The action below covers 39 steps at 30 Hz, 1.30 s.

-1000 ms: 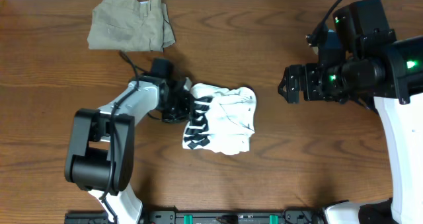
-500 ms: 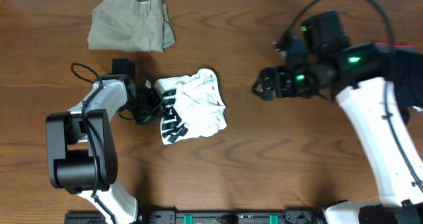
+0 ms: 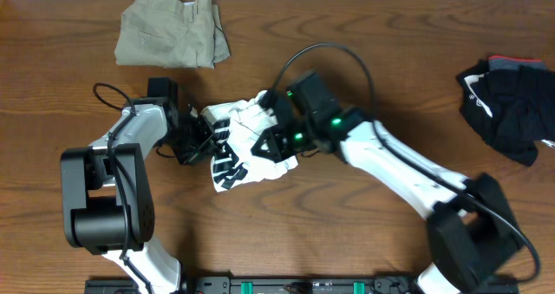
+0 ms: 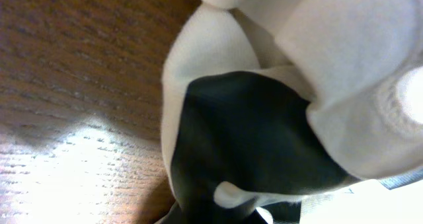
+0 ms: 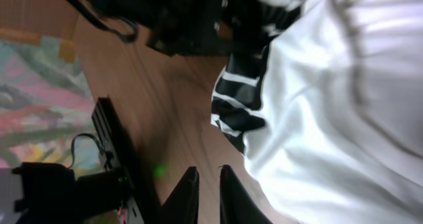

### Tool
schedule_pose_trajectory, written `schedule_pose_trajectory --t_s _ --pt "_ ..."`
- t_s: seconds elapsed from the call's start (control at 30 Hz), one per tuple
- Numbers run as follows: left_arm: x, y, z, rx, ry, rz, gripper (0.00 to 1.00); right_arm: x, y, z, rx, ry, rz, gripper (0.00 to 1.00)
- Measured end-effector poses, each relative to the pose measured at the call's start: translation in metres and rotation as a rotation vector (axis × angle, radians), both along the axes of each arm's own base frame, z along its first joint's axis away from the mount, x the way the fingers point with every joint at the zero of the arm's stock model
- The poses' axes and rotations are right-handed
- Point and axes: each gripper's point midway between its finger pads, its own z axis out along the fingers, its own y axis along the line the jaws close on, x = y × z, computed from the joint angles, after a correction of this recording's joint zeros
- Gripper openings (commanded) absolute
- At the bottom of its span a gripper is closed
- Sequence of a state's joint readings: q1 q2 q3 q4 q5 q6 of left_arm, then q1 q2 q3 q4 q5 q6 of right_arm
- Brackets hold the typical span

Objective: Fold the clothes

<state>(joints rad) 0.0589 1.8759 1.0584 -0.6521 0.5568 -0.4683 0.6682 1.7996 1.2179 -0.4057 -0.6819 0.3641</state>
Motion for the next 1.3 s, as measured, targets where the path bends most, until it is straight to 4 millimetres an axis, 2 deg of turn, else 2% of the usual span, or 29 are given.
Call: schedule_pose_trajectory --t_s 0.17,0.27,0.33,0.43,0.63,0.77,0.93,1.03,1.13,1.2,1.3 --pt "-0.002 0.0 0.0 0.003 0.007 -0.002 0.06 -0.006 0.003 -0.052 -0.069 0.12 -0.004 0.07" --pt "-0.003 0.001 0.0 0.007 0.009 -0.008 0.06 -0.005 -0.006 -0.08 -0.115 0.181 -0.021 0.1" --pt "-0.005 0.002 -0.001 0.016 0.019 -0.013 0.06 -0.003 -0.014 -0.091 -0.136 0.21 -0.034 0.13" --pt "-0.009 0.005 -0.001 0.038 0.031 -0.019 0.06 0.003 -0.028 -0.095 -0.146 0.221 -0.045 0.18" --pt "-0.013 0.013 -0.001 0.048 0.05 -0.003 0.06 0.011 -0.05 -0.101 -0.186 0.209 -0.056 0.17" --pt "-0.015 0.023 -0.002 0.054 0.066 0.024 0.06 0.013 -0.055 -0.104 -0.206 0.197 -0.055 0.18" --pt "-0.019 0.026 -0.002 0.058 0.069 0.0 0.06 0.007 -0.059 -0.106 -0.226 0.217 -0.047 0.21" --pt "-0.021 0.027 -0.001 0.057 0.06 -0.036 0.07 0.006 -0.065 -0.102 -0.237 0.232 -0.057 0.21" --pt "-0.025 0.028 0.001 0.062 0.057 -0.06 0.09 0.015 -0.071 -0.085 -0.219 0.199 -0.084 0.25" --pt "-0.024 0.03 0.003 0.074 0.047 -0.068 0.09 0.027 -0.072 -0.062 -0.181 0.135 -0.104 0.34" --pt "-0.023 0.032 0.007 0.087 0.031 -0.068 0.08 0.045 -0.062 -0.014 -0.08 -0.016 -0.118 0.36"
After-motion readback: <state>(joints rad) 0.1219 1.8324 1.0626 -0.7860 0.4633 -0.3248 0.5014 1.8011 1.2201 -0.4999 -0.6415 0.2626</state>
